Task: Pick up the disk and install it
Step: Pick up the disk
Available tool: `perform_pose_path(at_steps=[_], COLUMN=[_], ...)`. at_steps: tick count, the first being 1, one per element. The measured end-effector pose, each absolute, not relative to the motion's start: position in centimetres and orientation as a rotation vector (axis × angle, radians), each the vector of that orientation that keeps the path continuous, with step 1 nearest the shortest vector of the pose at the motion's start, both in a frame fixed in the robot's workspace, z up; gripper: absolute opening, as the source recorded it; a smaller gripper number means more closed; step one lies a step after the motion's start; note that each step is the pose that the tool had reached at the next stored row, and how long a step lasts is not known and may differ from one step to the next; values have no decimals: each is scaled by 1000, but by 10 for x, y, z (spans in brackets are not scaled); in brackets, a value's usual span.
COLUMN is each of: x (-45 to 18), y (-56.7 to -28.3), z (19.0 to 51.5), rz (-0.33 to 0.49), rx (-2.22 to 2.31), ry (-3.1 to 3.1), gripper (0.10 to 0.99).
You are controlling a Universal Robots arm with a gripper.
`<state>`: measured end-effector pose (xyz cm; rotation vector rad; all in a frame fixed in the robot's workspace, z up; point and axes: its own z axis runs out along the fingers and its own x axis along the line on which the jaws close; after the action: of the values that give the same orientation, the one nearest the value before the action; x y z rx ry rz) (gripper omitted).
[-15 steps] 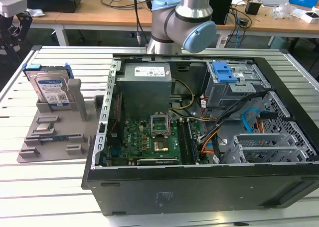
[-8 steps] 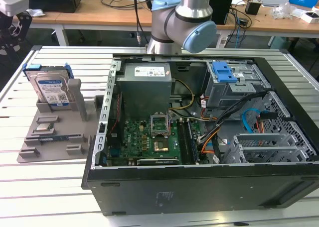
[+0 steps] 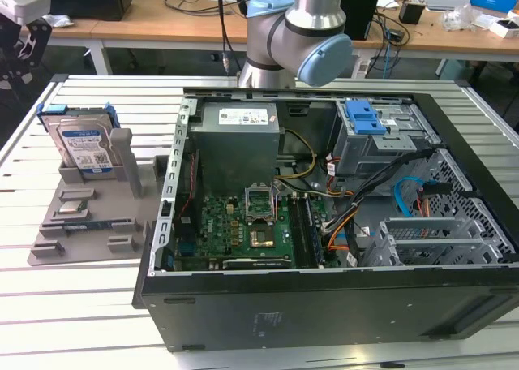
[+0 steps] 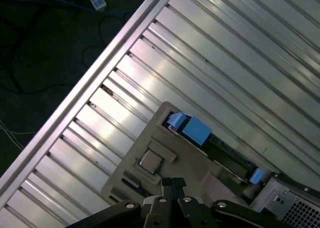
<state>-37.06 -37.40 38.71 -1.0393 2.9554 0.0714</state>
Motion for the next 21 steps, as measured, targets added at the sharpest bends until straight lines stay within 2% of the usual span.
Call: perform_pose_path(at_steps=[21], x=[-371], y=[-374], z=[387], rz=[69], rx=[-1384], ry=[2818], gripper=[106])
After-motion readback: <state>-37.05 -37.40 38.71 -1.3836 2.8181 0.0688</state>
